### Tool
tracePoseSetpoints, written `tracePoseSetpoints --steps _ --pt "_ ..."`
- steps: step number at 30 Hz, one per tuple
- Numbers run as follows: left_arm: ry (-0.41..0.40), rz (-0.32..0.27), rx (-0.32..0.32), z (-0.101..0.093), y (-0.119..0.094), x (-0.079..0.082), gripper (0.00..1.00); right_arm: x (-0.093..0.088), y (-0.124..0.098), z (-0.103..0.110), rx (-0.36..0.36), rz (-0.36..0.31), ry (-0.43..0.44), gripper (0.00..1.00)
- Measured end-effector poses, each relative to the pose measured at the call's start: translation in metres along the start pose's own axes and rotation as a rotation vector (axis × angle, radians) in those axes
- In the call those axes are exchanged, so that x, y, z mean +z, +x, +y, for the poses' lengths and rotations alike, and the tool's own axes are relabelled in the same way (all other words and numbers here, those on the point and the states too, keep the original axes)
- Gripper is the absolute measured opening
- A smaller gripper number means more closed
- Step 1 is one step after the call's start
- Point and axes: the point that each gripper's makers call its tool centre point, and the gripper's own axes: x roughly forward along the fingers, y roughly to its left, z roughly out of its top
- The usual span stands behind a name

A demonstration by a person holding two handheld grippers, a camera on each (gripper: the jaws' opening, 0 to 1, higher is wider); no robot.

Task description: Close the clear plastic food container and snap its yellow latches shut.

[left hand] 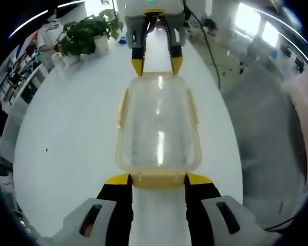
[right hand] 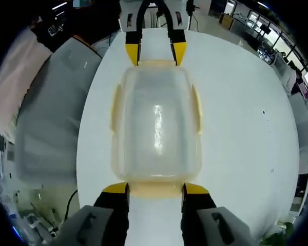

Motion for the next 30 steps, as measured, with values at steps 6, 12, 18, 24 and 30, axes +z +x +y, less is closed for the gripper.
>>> tracePoseSetpoints --steps 6,12,18,24,30 --pt "-0.011 -0.003 0.005 -0.001 0.006 0.007 0.37 -0.008 -0.003 -0.002 0.004 0.012 -0.008 0.37" --pt "-0.020 -0.008 0.004 -0.002 0.014 0.014 0.37 -0.019 -0.004 -0.002 0.011 0.034 -0.018 0.37" --pt "-0.029 -0.015 0.006 -0.002 0.019 0.016 0.37 -0.023 -0.005 -0.004 0.018 0.032 -0.019 0.37" --pt "-0.032 -0.002 0.008 0.000 0.021 0.013 0.37 -0.023 0.003 -0.006 0.021 0.037 -0.026 0.37" --pt "-0.027 0.011 0.007 0.003 0.024 0.009 0.37 -0.022 0.010 -0.008 0.033 0.034 -0.019 0.37"
